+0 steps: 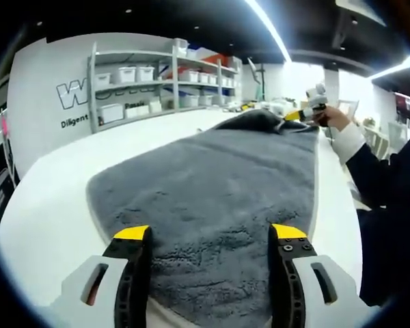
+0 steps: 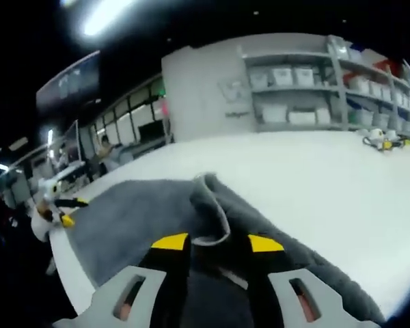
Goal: Open the folded towel by lifting each exposed corner and separating the folded layers until the towel lies flat within the target outline without major curled edges
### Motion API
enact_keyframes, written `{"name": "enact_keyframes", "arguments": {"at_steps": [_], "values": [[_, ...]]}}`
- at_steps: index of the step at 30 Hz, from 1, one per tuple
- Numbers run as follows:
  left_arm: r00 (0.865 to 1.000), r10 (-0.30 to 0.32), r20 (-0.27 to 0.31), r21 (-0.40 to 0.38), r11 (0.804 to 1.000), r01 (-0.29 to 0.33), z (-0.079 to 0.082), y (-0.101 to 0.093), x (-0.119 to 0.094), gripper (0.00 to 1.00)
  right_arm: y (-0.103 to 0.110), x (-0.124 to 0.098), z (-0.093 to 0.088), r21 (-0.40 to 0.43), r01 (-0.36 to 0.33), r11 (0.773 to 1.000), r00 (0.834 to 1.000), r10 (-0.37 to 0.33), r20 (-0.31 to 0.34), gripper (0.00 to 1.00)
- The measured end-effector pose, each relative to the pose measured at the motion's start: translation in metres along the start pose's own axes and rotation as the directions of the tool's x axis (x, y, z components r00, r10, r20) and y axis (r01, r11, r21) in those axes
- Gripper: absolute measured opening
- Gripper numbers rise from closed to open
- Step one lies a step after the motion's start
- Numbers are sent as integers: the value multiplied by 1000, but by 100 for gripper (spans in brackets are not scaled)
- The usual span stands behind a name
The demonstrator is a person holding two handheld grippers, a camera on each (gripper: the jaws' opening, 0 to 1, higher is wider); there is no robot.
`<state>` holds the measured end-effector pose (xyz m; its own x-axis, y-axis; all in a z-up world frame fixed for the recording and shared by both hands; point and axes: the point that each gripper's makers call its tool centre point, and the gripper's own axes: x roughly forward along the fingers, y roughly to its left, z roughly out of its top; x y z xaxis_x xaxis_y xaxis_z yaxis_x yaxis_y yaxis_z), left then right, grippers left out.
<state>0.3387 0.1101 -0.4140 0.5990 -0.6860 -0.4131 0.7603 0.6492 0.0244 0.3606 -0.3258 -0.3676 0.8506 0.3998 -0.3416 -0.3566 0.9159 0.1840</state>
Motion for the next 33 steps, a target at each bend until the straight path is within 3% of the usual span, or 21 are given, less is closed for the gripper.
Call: {"name": "enact_keyframes", "arguments": {"at_steps": [6, 8, 12, 15, 19, 23, 26, 33], "values": [[1000, 1, 1, -3, 1000, -1, 0, 0, 0, 68, -1, 9, -5, 53, 0, 999, 1000, 1, -12, 29], [1000, 1, 2, -4, 1000, -1, 0, 0, 0, 68, -3, 13, -7, 118, 0, 993, 1000, 2, -17, 33], [1000, -1, 4, -7, 1000, 1, 0, 5, 0, 67, -10, 21, 5, 224, 6, 975, 997, -24, 76, 30], [1000, 0, 4, -5, 1000, 0, 1, 5, 0, 67, -8, 26, 1, 239, 8, 971, 998, -22, 58, 33], [1000, -2, 4, -4, 1000, 2, 1, 1, 2, 67, -3, 33, -5, 220, 8, 976, 1000, -14, 25, 33], [1000, 0, 2, -2, 1000, 0, 1, 0, 2, 67, -1, 34, -15, 159, 27, 987, 999, -20, -46, 33], [1000, 1, 2, -2, 1000, -1, 1, -1, 2, 67, -14, 29, -27, 79, 70, 994, 991, -60, -116, 22], [1000, 1, 1, -2, 1000, -1, 1, 0, 2, 67, -7, 18, -31, 14, 45, 999, 986, -42, -160, 9]]}}
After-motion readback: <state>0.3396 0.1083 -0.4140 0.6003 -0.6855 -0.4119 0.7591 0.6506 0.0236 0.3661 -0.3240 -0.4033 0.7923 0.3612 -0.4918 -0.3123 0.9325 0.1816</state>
